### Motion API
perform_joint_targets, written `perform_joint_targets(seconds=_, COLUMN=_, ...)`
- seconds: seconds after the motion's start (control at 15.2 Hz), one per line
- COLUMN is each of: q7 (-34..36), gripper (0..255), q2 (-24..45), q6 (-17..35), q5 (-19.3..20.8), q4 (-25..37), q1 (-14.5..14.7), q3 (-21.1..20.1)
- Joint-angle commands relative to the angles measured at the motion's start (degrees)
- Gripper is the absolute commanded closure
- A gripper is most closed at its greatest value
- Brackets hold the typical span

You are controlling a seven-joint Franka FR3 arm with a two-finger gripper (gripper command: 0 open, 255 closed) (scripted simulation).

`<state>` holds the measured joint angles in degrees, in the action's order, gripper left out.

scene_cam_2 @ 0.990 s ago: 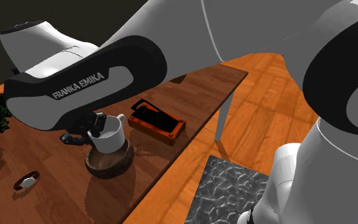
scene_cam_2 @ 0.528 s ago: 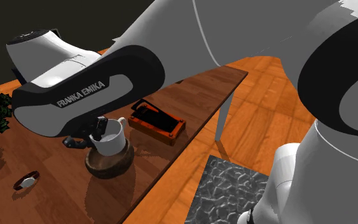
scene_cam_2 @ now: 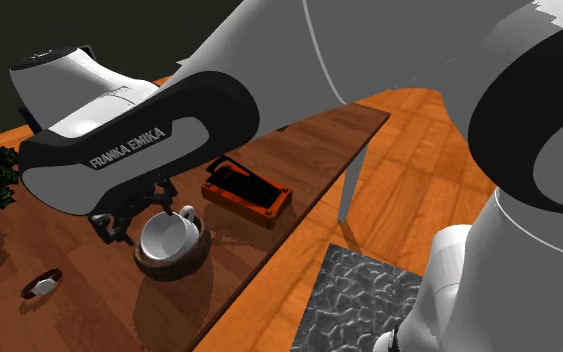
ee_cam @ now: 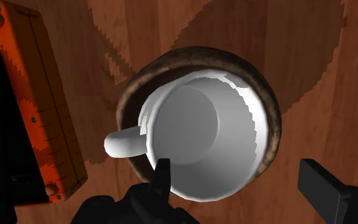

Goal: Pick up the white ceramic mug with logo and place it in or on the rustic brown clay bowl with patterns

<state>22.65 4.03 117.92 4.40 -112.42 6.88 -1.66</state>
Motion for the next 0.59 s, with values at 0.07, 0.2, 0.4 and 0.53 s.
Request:
perform_joint_targets(seconds=0.07, q7=0.0, gripper=0, q2=-0.6, q6=-1.8, q5=-0.1, q4=1.2, q1=0.1, q3=-0.1)
perform_joint_targets(seconds=0.2, q7=-0.1, gripper=0, q2=-1.6, q6=-5.5, q5=-0.2, q4=3.9, q1=0.2, q3=-0.2)
perform_joint_targets(seconds=0.4, q7=-0.2, gripper=0, q2=-1.9, q6=-6.9, q5=-0.3, q4=5.0, q1=0.2, q3=-0.2)
perform_joint_targets(seconds=0.53, q7=-0.2, gripper=0, q2=-1.9, q6=-6.9, q5=-0.3, q4=5.0, q1=0.2, q3=-0.2)
